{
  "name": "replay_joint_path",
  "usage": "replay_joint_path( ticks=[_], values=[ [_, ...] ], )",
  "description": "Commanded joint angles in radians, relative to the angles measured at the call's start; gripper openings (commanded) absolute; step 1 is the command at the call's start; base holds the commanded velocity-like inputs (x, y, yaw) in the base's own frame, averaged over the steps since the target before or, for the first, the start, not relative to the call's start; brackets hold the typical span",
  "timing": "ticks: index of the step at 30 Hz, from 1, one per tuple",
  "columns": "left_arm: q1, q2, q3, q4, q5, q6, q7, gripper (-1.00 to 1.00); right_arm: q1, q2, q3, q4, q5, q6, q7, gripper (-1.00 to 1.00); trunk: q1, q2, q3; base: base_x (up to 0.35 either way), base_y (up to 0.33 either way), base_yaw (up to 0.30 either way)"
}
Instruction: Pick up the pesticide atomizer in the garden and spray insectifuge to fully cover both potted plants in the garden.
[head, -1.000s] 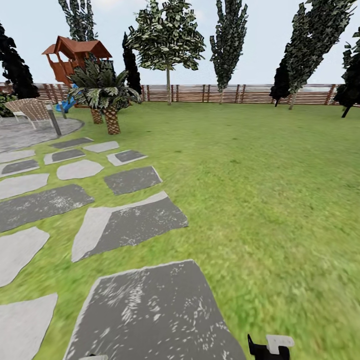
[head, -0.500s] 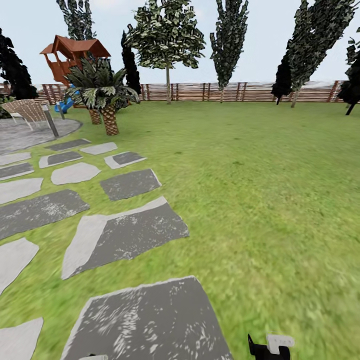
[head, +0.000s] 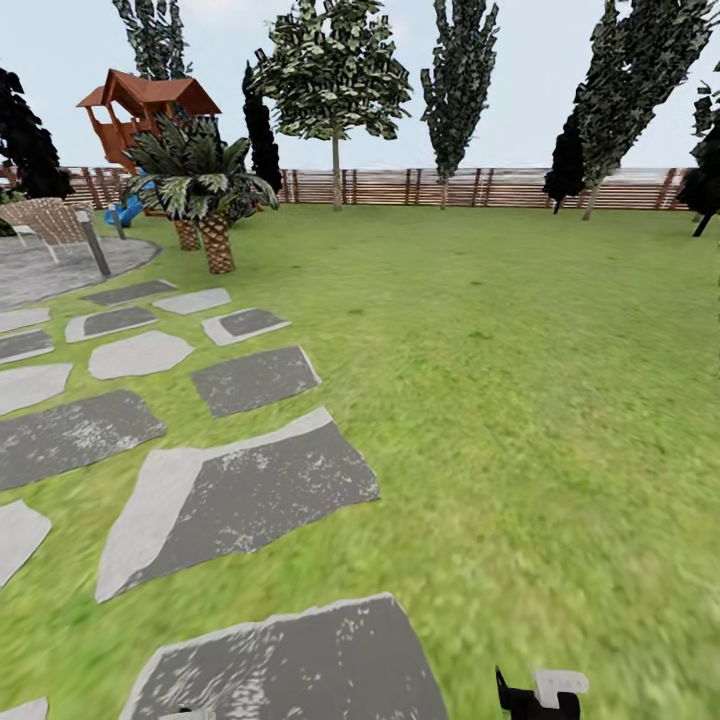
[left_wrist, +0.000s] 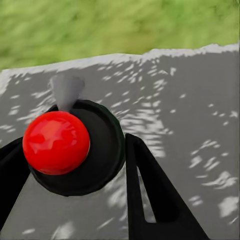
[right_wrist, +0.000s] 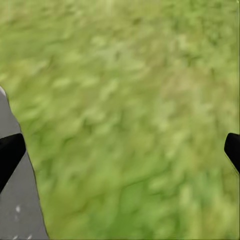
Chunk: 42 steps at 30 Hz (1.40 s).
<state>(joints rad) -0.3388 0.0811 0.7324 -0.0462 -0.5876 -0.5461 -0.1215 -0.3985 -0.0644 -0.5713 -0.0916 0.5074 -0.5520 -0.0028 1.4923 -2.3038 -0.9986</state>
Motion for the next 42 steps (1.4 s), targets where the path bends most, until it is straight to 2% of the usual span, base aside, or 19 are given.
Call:
replay_joint_path(
  ticks=[1,42],
  values=[
    [0.0,0.0,0.009,0.0,-0.001,-0.002,-0.007,-1.0,-0.001,0.0,-0.009,0.001,0.01,-0.003,0.0,1.0,0.0,0.0,-0.001,0.34,0.0,0.0],
    [0.0,0.0,0.009,0.002,-0.001,-0.002,-0.008,-1.0,0.0,0.001,-0.007,0.001,0.01,-0.004,0.0,1.0,0.0,0.0,-0.001,0.34,0.0,0.0]
  ],
)
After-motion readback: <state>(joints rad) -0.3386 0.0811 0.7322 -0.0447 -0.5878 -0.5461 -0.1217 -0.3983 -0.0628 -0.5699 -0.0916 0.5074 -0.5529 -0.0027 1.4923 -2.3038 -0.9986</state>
